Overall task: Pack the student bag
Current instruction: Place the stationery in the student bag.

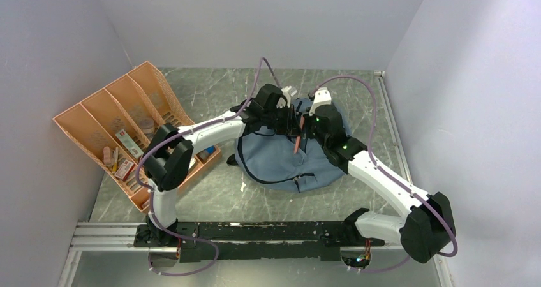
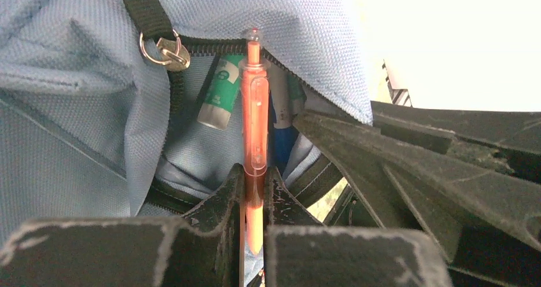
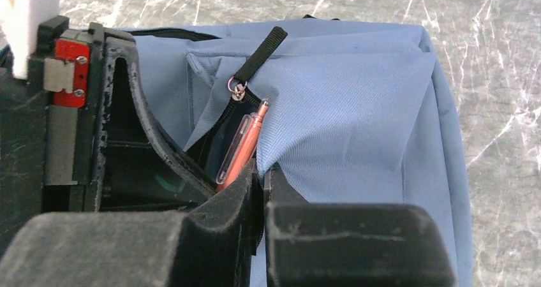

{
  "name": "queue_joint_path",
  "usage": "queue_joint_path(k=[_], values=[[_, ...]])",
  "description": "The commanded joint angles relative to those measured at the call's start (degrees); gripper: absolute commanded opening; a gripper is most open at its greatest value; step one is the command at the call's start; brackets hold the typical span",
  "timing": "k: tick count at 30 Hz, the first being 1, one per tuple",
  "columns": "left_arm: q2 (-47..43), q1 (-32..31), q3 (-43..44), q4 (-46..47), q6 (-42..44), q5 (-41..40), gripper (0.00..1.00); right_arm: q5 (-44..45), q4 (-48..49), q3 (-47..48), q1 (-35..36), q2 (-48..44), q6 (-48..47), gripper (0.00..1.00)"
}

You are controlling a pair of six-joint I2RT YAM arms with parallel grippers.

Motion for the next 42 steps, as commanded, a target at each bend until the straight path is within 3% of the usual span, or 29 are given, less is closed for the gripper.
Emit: queue_joint_path(k=[1,12,16,33,42], values=[[2.18,-0.16,4.63,-1.88,1.42,2.06,0.05,-3.49,7.90,0.08,0.25,-2.78,-0.43,0.04],[-3.14,-0.16,-4.55,1.04,0.56,2.10,0.05,4.87,8.35,-1.15,0.18,-4.12,1.57,0.04],[-3.74,-0.17,-5.51,0.61,1.48,1.81,0.05,3.83,9.12,-1.37,0.18,-4.14,1.99,0.04],[7.33,0.39,12.89,-5.93,5.37,3.08,0.05,-7.65,12.32,-3.71,0.25,-5.64,-0.10,0.06],[9.56,2.23,12.76,2.05,-0.49,6.25,0.05,-12.31,14.30,-5.45,0.25,-5.76,1.53,0.08]])
